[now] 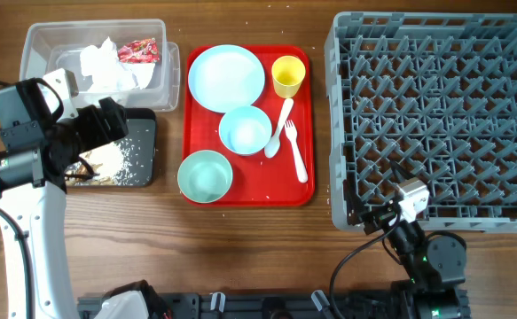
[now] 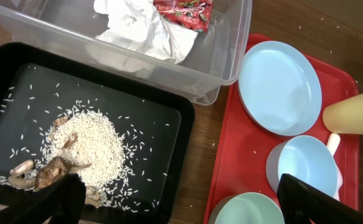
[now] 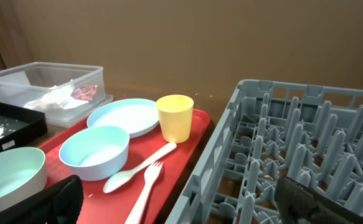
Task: Sort waste into correct bins and load items into the dishwasher rack
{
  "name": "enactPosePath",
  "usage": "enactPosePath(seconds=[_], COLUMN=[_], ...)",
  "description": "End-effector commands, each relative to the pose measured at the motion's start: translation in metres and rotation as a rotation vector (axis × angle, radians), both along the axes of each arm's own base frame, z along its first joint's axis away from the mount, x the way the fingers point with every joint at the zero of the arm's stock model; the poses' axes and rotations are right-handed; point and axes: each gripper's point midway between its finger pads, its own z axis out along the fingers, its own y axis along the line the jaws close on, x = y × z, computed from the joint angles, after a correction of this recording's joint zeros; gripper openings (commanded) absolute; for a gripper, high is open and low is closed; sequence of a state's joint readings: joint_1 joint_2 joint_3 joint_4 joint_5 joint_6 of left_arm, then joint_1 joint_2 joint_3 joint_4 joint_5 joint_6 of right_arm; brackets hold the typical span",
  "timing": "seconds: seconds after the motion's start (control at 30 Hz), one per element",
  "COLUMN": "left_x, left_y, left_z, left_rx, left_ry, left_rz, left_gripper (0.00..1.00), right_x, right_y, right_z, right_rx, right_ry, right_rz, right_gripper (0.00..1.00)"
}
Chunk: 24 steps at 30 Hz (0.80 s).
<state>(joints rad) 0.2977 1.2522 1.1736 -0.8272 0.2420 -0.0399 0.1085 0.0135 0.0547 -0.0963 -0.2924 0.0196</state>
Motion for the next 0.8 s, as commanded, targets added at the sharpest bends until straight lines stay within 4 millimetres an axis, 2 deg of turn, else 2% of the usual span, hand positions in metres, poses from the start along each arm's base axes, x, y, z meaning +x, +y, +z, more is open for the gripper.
enactPosePath(seconds=[0.0,0.77], left_x=[0.0016,0.0017], left_y=[-0.0008,-0.0008], left_z=[0.0024,0.0025], left_rx=[0.001,0.001], left_ry=[-0.009,-0.009], left_rz=[-0.023,-0.023], left_gripper=[1.00,1.00], right_x=[-0.0019,0.0000], right_y=[0.0040,-0.0003], right_z=[0.0015,0.0016], right_rx=[-0.014,-0.042], right_ry=[-0.015,-0.026], right_rz=[0.024,-0.002], right_gripper=[1.00,1.00])
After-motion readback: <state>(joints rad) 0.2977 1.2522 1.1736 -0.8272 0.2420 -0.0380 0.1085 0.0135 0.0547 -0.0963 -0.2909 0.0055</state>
